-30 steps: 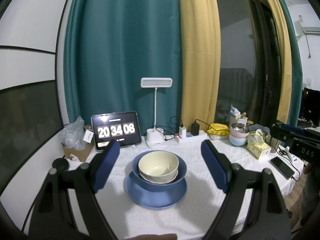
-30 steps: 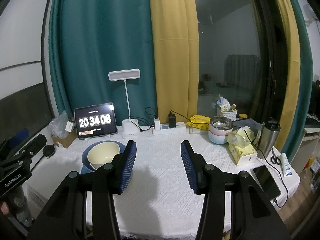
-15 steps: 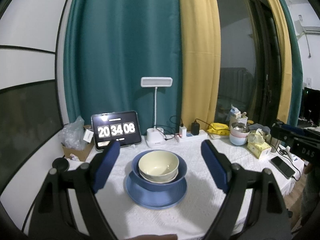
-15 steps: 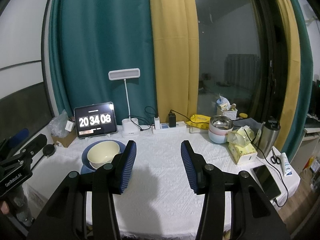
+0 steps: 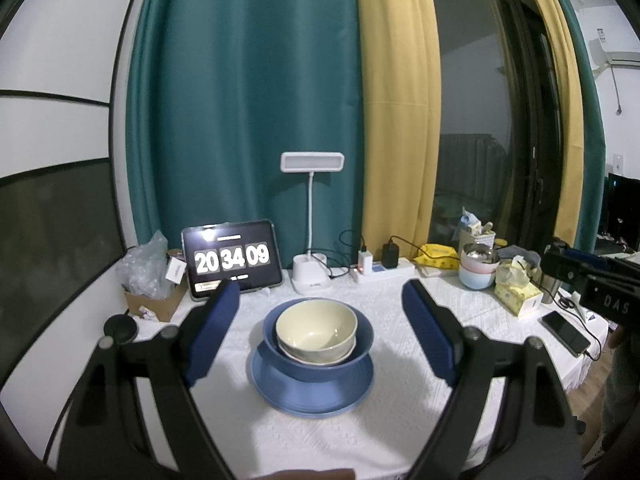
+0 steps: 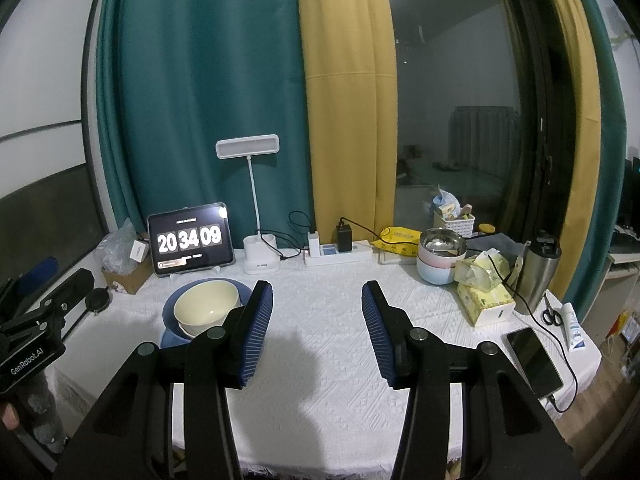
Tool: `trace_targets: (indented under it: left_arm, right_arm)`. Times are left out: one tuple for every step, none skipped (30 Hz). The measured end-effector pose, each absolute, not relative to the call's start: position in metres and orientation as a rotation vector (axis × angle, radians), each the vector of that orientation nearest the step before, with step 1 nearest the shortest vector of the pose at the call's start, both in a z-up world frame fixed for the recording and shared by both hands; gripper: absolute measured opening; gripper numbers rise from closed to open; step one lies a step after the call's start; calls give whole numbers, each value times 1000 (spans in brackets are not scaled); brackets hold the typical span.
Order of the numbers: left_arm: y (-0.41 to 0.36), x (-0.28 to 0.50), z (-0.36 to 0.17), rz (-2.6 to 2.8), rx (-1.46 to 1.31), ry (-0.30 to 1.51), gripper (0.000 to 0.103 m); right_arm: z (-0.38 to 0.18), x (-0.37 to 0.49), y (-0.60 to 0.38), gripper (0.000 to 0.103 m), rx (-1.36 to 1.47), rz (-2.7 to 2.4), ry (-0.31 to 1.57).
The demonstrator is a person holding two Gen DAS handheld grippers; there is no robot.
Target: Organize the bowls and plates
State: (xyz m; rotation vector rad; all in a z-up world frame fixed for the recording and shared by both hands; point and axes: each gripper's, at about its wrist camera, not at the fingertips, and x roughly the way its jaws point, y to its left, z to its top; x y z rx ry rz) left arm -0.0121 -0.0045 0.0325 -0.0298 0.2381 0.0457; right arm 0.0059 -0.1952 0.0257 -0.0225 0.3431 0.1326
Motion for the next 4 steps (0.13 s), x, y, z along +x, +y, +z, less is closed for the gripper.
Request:
trace_targets:
  left_arm:
    - [-5, -12, 31, 46, -30, 240, 85]
    - [-5, -12, 30, 44, -28, 238, 85]
    - [-6, -12, 29, 45, -25, 234, 85]
    - [-6, -10, 28, 49, -25, 236, 85]
  right_arm:
    - [26, 6, -195, 49, -21, 133, 344]
    - [26, 6, -195, 49, -21, 133, 343]
    - [26, 6, -195, 49, -21, 133, 342]
    - [26, 6, -195, 49, -20, 133, 344]
